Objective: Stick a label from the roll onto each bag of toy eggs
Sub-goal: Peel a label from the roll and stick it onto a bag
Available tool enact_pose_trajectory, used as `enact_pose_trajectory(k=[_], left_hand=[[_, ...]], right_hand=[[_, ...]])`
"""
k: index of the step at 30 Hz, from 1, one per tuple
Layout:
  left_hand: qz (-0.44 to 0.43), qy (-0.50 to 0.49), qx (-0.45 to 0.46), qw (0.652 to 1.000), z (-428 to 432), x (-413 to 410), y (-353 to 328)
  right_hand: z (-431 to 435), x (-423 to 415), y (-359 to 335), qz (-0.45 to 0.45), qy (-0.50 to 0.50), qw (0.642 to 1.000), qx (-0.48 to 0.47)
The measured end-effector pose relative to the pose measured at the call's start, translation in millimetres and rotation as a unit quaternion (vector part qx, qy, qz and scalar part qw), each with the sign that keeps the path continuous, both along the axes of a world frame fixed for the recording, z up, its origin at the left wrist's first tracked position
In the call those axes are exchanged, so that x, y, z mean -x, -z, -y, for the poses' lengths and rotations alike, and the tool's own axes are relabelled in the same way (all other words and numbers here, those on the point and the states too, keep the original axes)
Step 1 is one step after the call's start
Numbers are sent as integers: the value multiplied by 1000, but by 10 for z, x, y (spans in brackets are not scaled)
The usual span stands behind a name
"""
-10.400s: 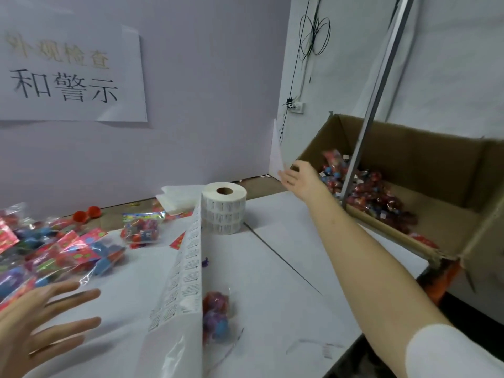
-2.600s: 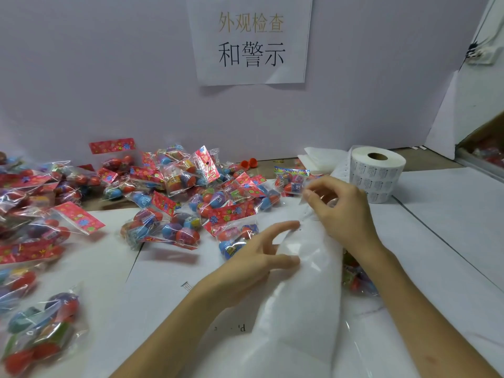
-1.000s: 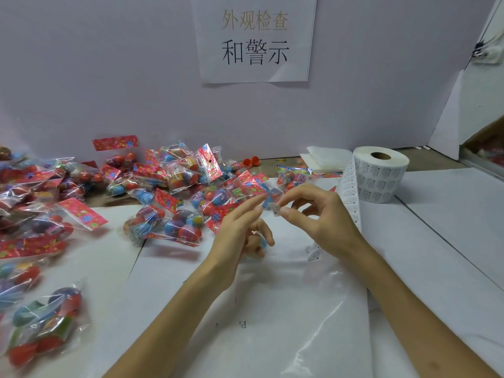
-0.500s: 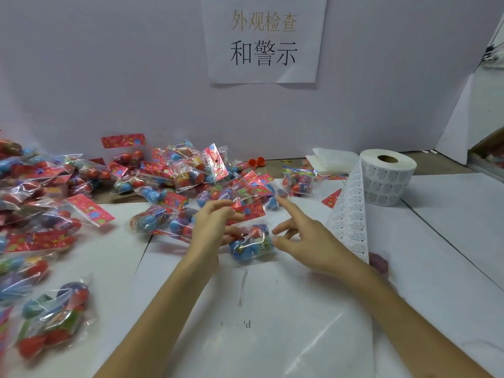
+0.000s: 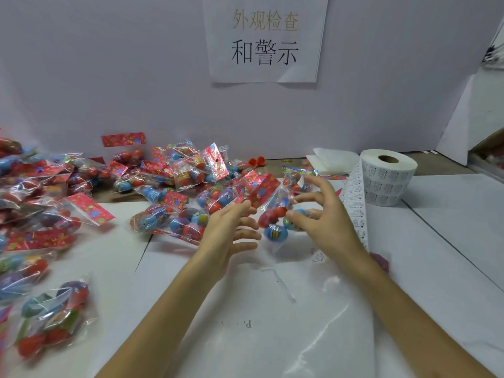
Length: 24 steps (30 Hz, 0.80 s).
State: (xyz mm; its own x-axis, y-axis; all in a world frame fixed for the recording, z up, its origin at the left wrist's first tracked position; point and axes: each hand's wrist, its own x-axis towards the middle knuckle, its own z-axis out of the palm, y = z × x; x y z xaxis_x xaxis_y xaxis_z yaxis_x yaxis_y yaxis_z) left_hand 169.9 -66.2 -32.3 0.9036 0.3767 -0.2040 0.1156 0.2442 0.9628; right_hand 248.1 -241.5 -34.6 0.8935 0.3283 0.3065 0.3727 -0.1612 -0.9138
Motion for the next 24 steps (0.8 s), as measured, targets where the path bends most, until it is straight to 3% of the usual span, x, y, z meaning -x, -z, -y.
enact_pose_trajectory(k=[4, 8, 10, 13, 19, 24], left_hand=[[-31, 6, 28, 999, 6, 27, -29], [-5, 173, 134, 976, 45, 91, -40], [37, 202, 154, 966, 82, 88, -28], [66, 145, 164, 973, 125, 67, -17], [47, 24, 226, 973, 35, 62, -41], [58, 20, 258, 964, 47, 83, -97]], right_hand=[[64, -28, -117, -37, 10, 992, -116], [46, 32, -160, -75, -48, 980, -175], [18, 70, -139, -70, -79, 981, -162], [-12, 94, -115, -59, -108, 983, -136], [58, 32, -209, -84, -61, 986, -129], [51, 66, -259, -296, -212, 896, -253]])
